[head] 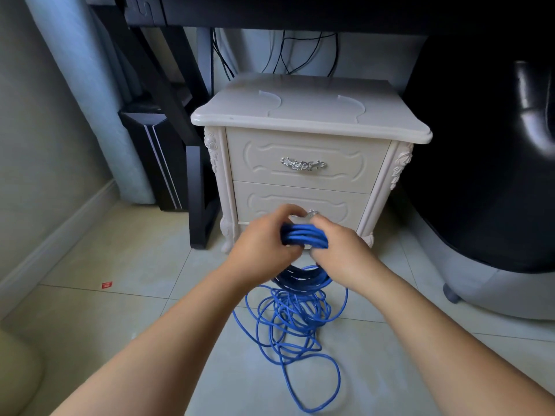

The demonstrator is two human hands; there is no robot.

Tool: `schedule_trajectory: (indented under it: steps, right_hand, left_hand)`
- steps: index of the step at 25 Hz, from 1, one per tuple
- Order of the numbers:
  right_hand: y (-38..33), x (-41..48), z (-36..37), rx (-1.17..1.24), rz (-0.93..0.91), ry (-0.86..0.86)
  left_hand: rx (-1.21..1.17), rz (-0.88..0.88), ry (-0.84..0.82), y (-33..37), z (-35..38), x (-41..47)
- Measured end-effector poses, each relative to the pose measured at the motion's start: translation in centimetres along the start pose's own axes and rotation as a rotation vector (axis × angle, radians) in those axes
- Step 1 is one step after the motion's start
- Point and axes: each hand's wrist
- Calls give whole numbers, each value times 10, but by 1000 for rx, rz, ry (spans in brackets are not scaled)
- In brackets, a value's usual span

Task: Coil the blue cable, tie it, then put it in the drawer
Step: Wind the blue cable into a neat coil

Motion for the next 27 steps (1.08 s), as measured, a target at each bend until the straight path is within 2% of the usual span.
schedule_trajectory:
  steps: [1,3,6,9,14,18,22,24,25,27]
  right_hand:
    - [-1,-1,2,-109,-58,22]
    - [-5,-3,4,-192,-115,69]
    - [-7,-3,2,-90,-54,146]
    - [-5,1,-2,111,102,142]
    - [-2,2,12,536,230,16]
    - [-7,1,22,785,334,-64]
    - [-4,4,19,1048,335,-225]
    - [-1,6,19,1052,337,-215]
    - [0,7,18,1012,334,-183]
    - [-1,8,13,936,293,-126]
  left_hand:
    - [81,28,-58,1,4,-1]
    - [189,2,-66,2,7,2]
    - [167,-44,18,1,8,4]
    - [-30,-165,146,0,8,6]
    - [-508,-480,417,1,4,8]
    - [-715,-603,499,4,7,6]
    - [-872,-697,503,5,11,4]
    - [-938,-671,468,5,9,2]
    - [-923,-647,430,6,8,2]
    - [-726,-561,336,5,3,1]
Point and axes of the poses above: each hand's wrist, its own x-axis towards the middle knuckle, its own z-axis out of the palm, y = z × x, and after that the axes turned 14 degrees about z, right-handed
